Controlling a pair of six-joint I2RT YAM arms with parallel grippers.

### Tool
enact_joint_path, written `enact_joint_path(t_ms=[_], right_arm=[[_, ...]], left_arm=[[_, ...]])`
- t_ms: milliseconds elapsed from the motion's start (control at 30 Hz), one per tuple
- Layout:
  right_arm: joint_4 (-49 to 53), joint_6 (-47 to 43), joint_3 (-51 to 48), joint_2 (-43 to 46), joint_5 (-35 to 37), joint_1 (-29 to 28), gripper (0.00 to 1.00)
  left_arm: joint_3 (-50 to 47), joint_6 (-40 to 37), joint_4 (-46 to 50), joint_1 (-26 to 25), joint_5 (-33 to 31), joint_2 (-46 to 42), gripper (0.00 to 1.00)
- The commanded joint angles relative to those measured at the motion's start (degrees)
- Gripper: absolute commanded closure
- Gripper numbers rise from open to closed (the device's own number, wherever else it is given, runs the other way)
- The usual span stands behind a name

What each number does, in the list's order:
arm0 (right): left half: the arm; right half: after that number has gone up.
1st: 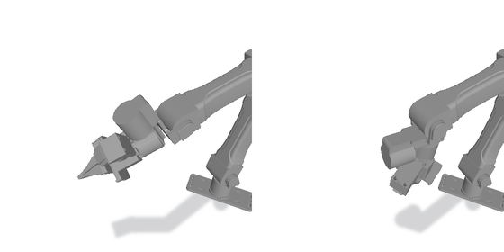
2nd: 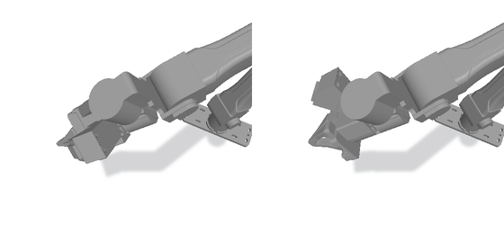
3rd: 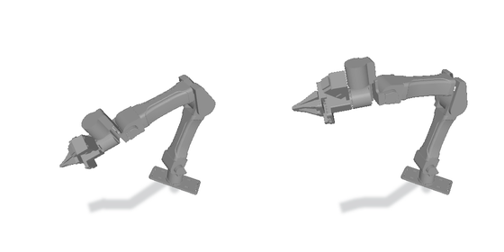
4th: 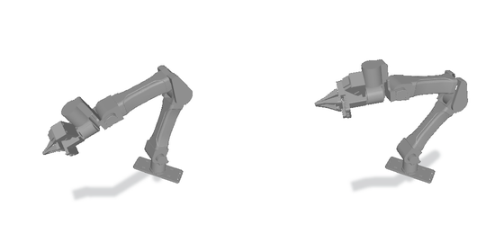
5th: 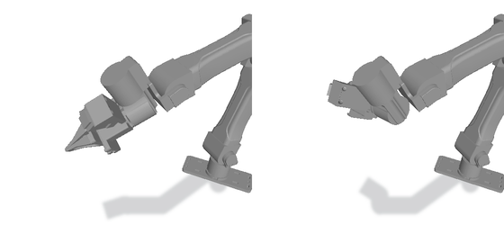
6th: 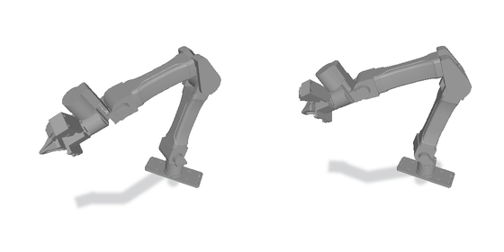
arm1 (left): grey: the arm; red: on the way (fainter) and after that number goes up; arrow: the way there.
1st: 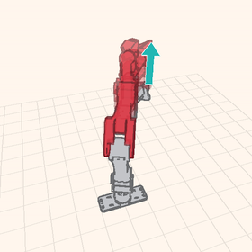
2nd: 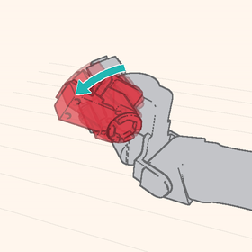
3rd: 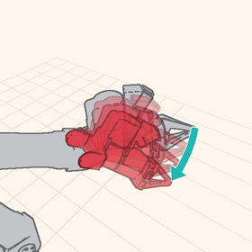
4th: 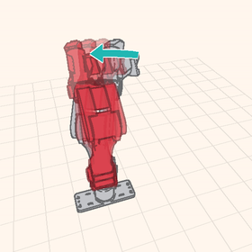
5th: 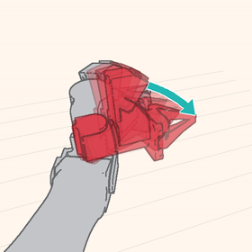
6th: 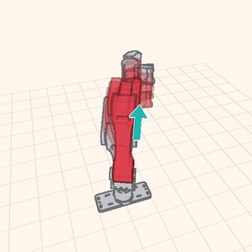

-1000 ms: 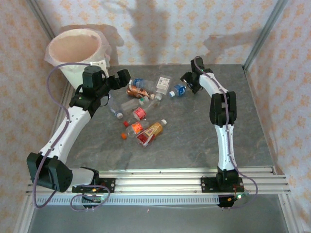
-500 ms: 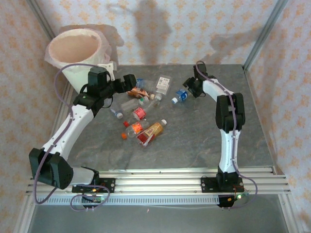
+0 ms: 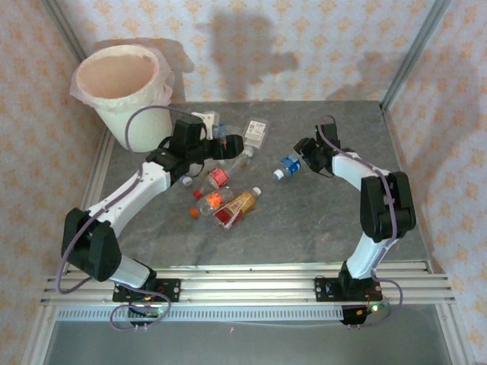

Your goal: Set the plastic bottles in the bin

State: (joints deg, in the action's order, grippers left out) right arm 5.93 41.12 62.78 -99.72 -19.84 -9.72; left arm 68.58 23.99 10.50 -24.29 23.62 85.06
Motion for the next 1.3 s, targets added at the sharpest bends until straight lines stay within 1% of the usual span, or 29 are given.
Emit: enact_joint_path(t_ms=[0, 100, 167, 267, 333, 467, 633, 667, 767, 833, 1000, 1267], right_arm=[[-4.4, -0.7, -1.8, 4.9, -1.7, -0.7, 0.48], [-5.8, -1.5, -2.7, 8.1, -2.1, -1.3, 0.48], [-6.9, -2.4, -2.6, 9.6, -2.9, -1.7, 0.48], [-7.9, -3.3, -1.8, 11.4, -4.9, -2.1, 0.48], [-8.3, -3.8, -0.9, 12.6, -6.1, -2.5, 0.48], [-9.5, -3.1, 0.7, 14.2, -9.2, -3.2, 0.48], [-9.7, -3.8, 2.3, 15.8, -11.4, -5.1, 0.48], [-9.6, -3.7, 2.5, 16.0, -11.5, -5.3, 0.48], [-10.1, -3.4, 3.2, 16.2, -13.6, -5.9, 0.48], [-10.3, -3.4, 3.8, 16.1, -15.1, -6.3, 0.48], [-12.3, -2.6, 4.0, 16.4, -17.4, -6.6, 0.48], [-13.4, -2.2, 3.7, 16.3, -18.6, -6.8, 0.48]], left_arm=[[-0.1, -0.3, -2.9, -2.7, 0.8, 1.9, 0.00], [0.2, -2.3, -5.3, -5.0, 4.4, 3.9, 0.00], [1.2, -2.8, -6.4, -5.5, 8.4, 5.8, 0.00], [4.7, -3.9, -5.4, -5.7, 14.6, 8.8, 0.00], [7.9, -6.0, -2.7, -6.4, 16.7, 10.6, 0.00], [13.0, -10.0, 2.0, -8.1, 15.9, 12.9, 0.00], [15.9, -11.3, 2.5, -8.2, 13.8, 15.1, 0.00], [16.5, -11.7, 2.8, -8.2, 13.9, 15.3, 0.00], [18.3, -11.9, 2.4, -8.3, 17.5, 16.3, 0.01], [19.5, -12.1, 2.6, -8.3, 18.4, 17.2, 0.04], [21.0, -12.5, 3.0, -8.3, 16.5, 18.3, 0.11], [20.2, -9.7, -0.4, -8.3, 15.9, 18.8, 0.28]])
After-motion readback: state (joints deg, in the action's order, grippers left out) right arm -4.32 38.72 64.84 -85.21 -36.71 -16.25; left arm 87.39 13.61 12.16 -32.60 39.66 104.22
